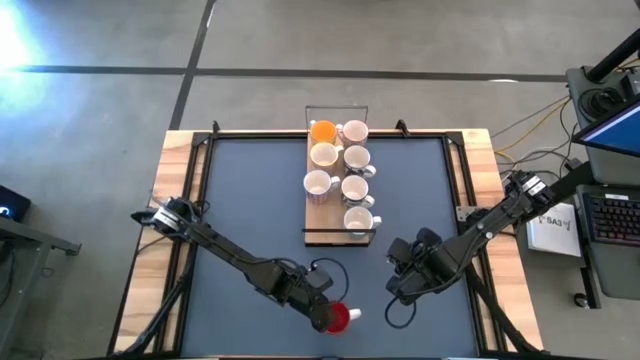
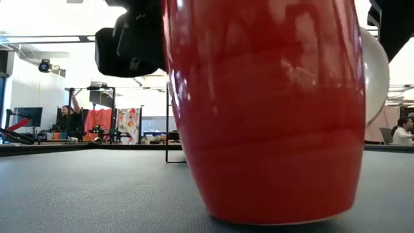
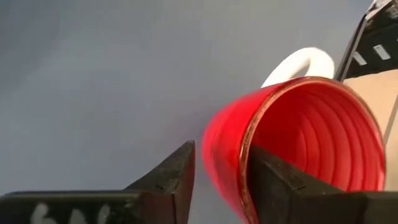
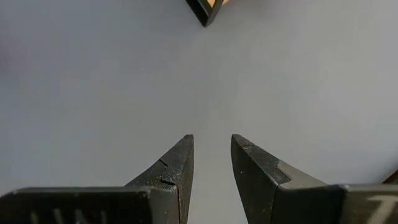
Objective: Place coffee mugs
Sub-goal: Put the red mug on the shelf
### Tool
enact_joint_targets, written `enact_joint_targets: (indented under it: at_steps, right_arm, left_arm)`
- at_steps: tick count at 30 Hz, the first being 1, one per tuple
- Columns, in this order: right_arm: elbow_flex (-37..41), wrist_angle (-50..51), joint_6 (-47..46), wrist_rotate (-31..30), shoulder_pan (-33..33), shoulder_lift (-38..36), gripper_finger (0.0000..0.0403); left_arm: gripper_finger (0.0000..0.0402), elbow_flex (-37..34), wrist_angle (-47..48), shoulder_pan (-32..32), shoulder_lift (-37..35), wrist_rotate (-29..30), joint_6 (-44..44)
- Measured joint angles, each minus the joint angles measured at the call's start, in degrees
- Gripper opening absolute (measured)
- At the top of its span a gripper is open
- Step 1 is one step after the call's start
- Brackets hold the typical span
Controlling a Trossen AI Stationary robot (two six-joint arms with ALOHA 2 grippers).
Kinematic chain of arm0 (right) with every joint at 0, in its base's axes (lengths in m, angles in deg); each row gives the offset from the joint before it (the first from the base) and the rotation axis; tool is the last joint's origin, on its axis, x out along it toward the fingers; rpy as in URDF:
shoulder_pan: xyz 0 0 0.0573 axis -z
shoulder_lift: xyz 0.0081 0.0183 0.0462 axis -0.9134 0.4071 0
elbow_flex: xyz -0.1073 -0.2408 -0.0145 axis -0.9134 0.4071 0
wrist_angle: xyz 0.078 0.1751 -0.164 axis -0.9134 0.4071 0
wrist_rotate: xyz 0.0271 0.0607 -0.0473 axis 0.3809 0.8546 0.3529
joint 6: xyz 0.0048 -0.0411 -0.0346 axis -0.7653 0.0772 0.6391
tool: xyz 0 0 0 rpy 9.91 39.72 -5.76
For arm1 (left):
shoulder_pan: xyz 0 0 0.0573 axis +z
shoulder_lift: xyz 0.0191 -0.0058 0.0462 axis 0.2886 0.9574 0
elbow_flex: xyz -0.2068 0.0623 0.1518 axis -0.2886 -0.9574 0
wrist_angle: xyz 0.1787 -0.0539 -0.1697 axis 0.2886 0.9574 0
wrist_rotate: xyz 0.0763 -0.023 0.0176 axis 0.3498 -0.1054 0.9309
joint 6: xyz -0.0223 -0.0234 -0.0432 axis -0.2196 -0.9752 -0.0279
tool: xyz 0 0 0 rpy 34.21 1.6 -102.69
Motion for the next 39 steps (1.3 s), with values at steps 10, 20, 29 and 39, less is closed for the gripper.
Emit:
enact_joint_targets:
  at_steps: [10, 20, 29, 39]
  right_arm:
    - [0.0, -0.4, 0.5, 0.4, 0.0, 0.0, 0.0096]
    - [1.2, -2.5, 9.8, -5.6, 0.0, -5.2, 0.0073]
    - [18.1, -19.9, 12.5, -7.1, 2.1, -20.4, 0.0053]
    - [39.8, -40.8, 13.1, -7.1, 5.9, -38.0, 0.0054]
  left_arm:
    - [0.0014, 0.0, 1.2, 0.1, -0.1, -0.1, 0.9]
    - [0.0007, 0.0, 13.8, -0.1, -5.1, 2.1, -1.3]
    - [0.0007, 0.0, 31.5, -0.1, -11.0, 2.5, -1.9]
    - [0.0007, -6.8, 38.2, 7.6, -19.6, 3.7, 6.3]
